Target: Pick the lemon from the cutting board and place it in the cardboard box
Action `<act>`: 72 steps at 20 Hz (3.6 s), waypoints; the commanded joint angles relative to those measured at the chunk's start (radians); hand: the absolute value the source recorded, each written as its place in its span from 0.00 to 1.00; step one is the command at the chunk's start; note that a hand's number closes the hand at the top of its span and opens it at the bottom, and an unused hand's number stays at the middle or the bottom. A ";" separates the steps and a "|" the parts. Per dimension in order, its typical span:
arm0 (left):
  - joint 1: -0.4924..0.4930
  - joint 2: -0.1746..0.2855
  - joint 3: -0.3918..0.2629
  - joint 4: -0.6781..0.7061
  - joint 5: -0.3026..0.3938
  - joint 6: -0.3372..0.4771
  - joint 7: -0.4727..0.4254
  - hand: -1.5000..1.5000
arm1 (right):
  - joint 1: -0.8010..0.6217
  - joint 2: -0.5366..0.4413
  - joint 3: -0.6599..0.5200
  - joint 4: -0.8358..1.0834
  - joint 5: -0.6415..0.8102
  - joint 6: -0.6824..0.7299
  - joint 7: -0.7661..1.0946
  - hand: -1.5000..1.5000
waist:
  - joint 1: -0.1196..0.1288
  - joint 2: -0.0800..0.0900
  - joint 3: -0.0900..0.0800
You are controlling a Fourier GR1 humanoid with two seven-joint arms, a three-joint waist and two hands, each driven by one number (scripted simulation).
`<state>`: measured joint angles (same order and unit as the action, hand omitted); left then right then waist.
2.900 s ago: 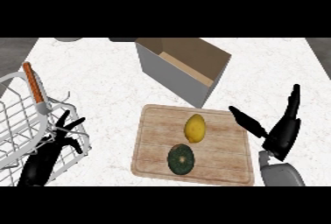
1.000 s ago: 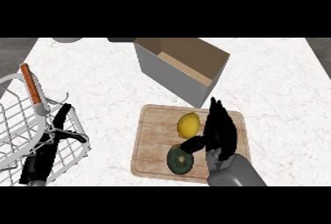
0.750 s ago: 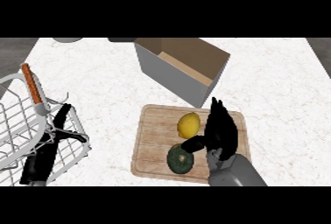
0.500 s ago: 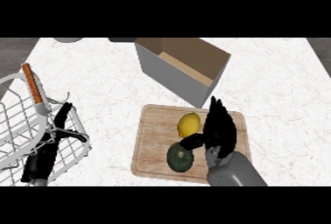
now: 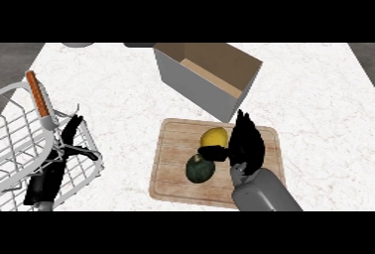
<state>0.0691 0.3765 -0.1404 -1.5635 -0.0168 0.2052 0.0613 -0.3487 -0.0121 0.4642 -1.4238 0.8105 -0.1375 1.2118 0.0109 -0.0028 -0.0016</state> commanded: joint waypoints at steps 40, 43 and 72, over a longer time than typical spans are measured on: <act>-0.083 -0.071 0.039 0.014 -0.045 -0.036 0.029 0.50 | -0.368 -0.655 -0.278 0.489 -0.242 0.181 -1.409 1.00 | 0.016 0.014 0.003; -0.033 -0.056 0.048 -0.008 -0.041 -0.045 0.009 0.50 | -0.363 -0.626 -0.369 0.455 -0.387 0.204 -1.531 1.00 | 0.009 0.009 0.004; -0.131 -0.078 0.123 0.042 -0.059 -0.120 0.050 0.50 | -0.899 -0.206 -0.360 0.908 -0.290 0.241 -1.382 1.00 | 0.027 0.019 0.001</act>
<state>0.0409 0.2899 -0.0558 -1.5609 -0.1162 0.1180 0.0778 -1.1969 -0.2542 0.1049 -0.6491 0.4855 0.1355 -0.1424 0.0334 0.0068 0.0009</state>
